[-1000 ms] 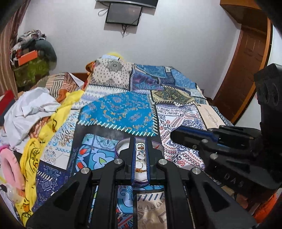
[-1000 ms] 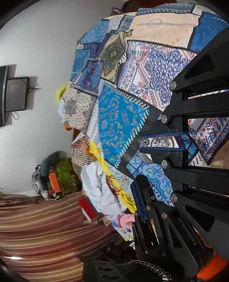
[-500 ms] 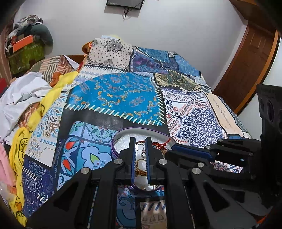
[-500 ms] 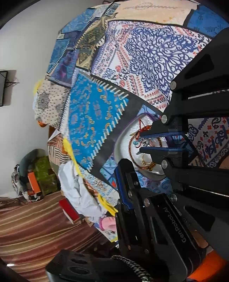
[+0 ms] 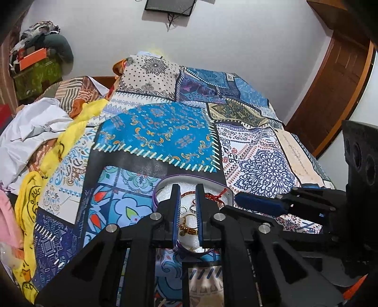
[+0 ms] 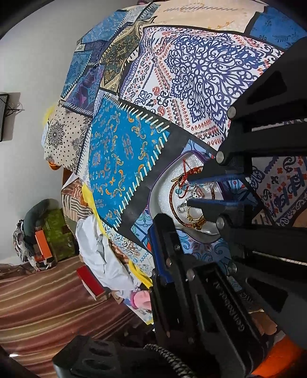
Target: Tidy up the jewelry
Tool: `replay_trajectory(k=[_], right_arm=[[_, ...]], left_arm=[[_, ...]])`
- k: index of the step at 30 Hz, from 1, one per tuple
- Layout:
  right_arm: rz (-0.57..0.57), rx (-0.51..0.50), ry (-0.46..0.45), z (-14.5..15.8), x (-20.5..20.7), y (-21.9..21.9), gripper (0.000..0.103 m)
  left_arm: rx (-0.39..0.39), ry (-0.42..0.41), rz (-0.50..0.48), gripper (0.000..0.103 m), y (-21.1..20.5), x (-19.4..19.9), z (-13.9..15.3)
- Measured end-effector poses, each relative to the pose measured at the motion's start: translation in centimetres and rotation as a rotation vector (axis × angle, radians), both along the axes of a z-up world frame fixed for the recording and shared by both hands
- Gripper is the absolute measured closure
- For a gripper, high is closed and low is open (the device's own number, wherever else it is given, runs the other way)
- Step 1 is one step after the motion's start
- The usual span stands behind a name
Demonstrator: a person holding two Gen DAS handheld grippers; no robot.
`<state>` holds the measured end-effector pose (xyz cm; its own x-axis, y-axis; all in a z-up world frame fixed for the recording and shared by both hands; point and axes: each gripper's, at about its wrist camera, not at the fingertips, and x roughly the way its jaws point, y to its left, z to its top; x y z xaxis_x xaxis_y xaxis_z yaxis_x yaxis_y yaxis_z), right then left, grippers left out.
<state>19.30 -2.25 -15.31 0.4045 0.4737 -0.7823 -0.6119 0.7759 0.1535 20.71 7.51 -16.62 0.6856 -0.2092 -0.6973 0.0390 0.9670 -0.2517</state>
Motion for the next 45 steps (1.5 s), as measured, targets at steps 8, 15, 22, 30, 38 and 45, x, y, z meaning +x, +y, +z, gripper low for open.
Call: replay_trajectory(k=[8,15,22,30,38,45], right_arm=[[-0.040,0.027,-0.060,2.3,-0.6,-1.1,0.071],[-0.084,0.093,-0.151,6.5,-2.3,-2.8,0.071],[-0.133,0.184,-0.321,12.4,-6.2,-5.0,0.071],[-0.180,0.277,-0.550,18.1,-12.6,-6.8,0.071],[-0.246,0.285,-0.679,19.5,-15.6,-7.0,0.033],[-0.296,0.276,-0.720,19.5,-16.4,-6.9,0.005]], left_arm=[[0.020,-0.053,0.026,0.090,0.2,-1.8,2.7],[0.072,-0.157,0.040,0.089,-0.7,-4.9,6.9],[0.120,-0.320,0.077,0.084,-1.5,-9.5,12.2],[0.175,-0.536,0.155,0.059,-2.5,-16.3,17.2],[0.199,-0.613,0.227,0.009,-2.6,-20.0,18.3],[0.202,-0.635,0.250,0.003,-2.3,-21.6,18.6]])
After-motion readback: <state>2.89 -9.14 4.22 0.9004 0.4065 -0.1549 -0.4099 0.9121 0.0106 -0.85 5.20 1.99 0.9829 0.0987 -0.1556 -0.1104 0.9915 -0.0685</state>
